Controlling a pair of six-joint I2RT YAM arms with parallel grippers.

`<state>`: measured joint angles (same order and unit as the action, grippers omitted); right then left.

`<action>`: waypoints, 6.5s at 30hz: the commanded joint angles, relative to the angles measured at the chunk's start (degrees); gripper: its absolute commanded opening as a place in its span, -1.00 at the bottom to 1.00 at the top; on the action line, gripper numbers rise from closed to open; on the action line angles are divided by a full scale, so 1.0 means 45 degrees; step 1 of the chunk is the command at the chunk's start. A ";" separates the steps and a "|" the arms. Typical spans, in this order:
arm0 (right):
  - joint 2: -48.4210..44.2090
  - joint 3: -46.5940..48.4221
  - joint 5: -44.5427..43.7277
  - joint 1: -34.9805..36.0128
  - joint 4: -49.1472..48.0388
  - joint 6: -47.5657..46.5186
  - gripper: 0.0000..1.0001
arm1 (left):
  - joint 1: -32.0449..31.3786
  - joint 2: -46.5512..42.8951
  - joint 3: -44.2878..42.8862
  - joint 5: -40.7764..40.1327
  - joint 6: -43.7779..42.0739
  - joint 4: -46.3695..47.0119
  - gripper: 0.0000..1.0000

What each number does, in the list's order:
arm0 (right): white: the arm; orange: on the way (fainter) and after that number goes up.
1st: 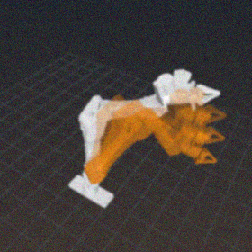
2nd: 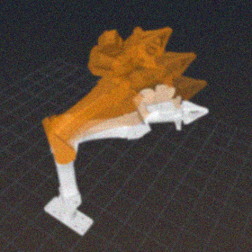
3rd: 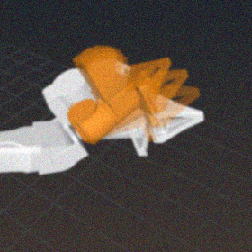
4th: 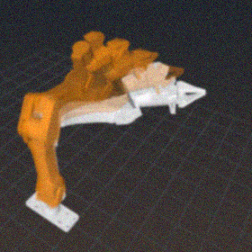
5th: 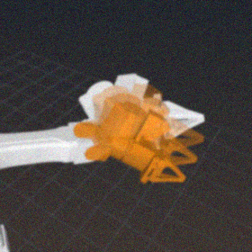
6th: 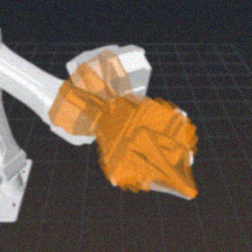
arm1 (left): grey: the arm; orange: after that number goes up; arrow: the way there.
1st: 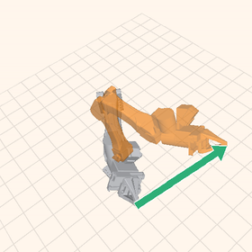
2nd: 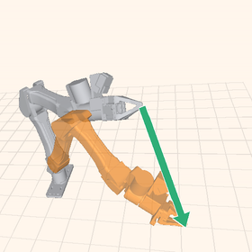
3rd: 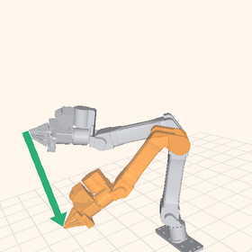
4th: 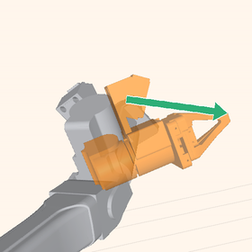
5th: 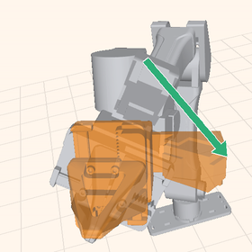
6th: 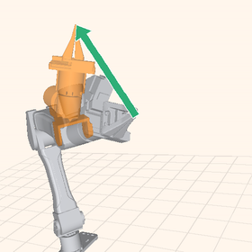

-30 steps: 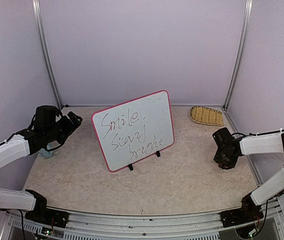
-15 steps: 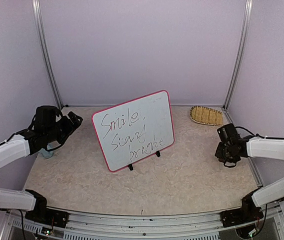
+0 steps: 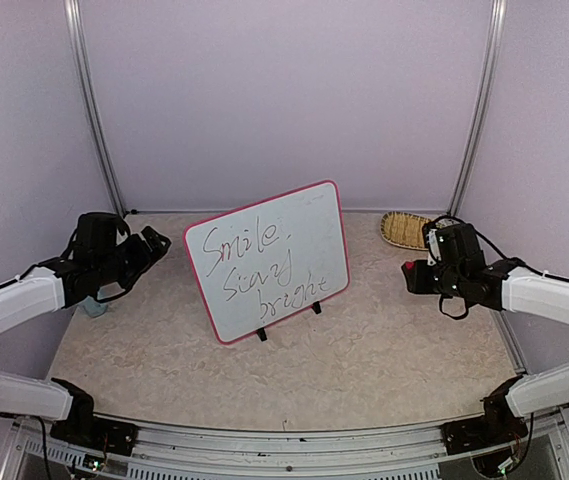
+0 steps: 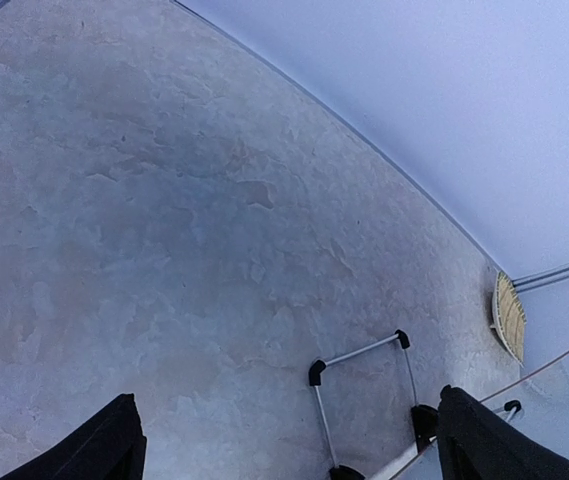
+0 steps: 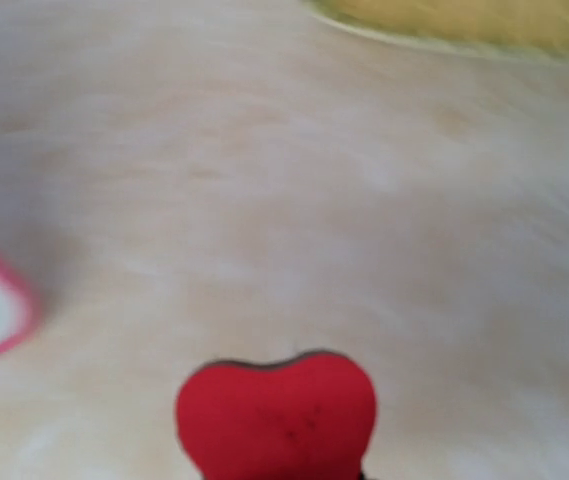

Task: Erase the whiteboard
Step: Pick up the whiteboard eraser from the corner of the board, then hold the whiteboard at the center of the board.

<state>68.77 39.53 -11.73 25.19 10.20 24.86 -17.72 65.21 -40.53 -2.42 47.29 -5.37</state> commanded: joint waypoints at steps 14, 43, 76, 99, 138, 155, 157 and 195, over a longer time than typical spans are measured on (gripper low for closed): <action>0.1631 0.2291 0.1486 0.3604 -0.2537 -0.3650 -0.49 | -0.1330 -0.0946 0.0674 -0.0252 -0.2175 0.2562 0.97; 0.2705 0.3995 0.1447 0.5424 -0.2813 -0.4546 -0.47 | -0.0985 -0.4431 0.6217 0.3956 -0.3411 1.1535 0.97; 0.4263 0.5210 0.2448 0.6556 -0.3298 -0.5182 -0.44 | -0.0827 0.1180 0.3470 0.7971 -0.4510 1.5123 0.64; 0.5255 0.6254 0.2111 0.7194 -0.2997 -0.5310 -0.43 | -0.0302 0.3623 0.2741 1.0121 -0.3352 1.7725 -0.30; 0.8409 1.0663 -0.2496 0.8753 -0.4138 -0.6257 -0.45 | -0.0106 0.4201 0.3086 0.9359 -0.3495 1.7853 -1.00; 1.0057 1.1852 -0.3520 0.9376 -0.4691 -0.6141 -0.47 | -0.0106 0.4026 0.2972 0.8920 -0.3521 1.7173 -1.00; 1.0091 1.1880 -0.3529 0.9435 -0.4852 -0.6093 -0.47 | -0.0106 0.4020 0.2972 0.8959 -0.3526 1.7178 -1.00; 1.1262 1.1354 -0.4709 0.9793 -0.4679 -0.6905 -0.49 | -0.0126 0.3986 0.2963 0.9050 -0.3447 1.7224 -1.00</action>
<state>118.83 92.66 -32.38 68.93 -12.38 -7.38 -18.02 83.42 -27.24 37.23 31.51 71.64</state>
